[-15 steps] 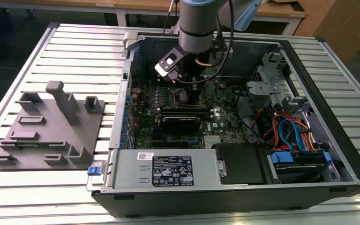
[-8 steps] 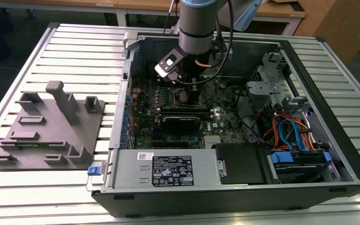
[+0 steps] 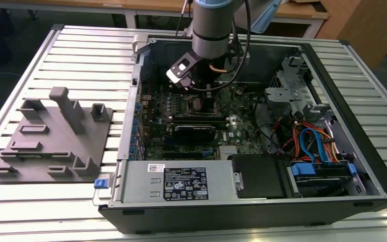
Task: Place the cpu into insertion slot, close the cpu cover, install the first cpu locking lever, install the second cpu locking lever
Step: 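Place the cpu into insertion slot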
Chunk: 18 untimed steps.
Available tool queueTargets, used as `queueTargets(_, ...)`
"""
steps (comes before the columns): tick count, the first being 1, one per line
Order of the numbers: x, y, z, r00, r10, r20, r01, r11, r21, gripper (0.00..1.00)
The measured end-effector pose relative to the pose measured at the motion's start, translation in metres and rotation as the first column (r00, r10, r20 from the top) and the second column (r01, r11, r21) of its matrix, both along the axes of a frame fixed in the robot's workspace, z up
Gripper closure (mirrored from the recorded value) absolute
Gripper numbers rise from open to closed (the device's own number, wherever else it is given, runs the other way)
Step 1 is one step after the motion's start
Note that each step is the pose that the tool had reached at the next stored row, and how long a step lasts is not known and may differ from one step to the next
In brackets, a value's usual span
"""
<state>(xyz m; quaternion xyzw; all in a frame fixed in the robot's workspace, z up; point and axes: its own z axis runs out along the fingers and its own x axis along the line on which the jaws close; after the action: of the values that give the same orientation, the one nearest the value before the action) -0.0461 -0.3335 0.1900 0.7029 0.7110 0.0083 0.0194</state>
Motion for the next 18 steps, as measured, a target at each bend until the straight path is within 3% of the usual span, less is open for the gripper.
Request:
queueTargets(11, 0.0002, 0.0002, -0.0006, 1.0000, 0.000, 0.0010, 0.000, 1.0000, 0.0010, 0.46)
queueTargets(13, 0.0004, 0.0005, -0.0011, 1.0000, 0.000, 0.0017, 0.000, 1.0000, 0.0026, 0.45)
queueTargets(14, 0.0003, 0.0004, -0.0010, 1.0000, 0.000, 0.0014, 0.000, 1.0000, 0.0021, 0.40)
queueTargets(18, 0.0001, 0.0002, -0.0005, 1.0000, -0.001, 0.0005, 0.001, 1.0000, 0.0007, 0.40)
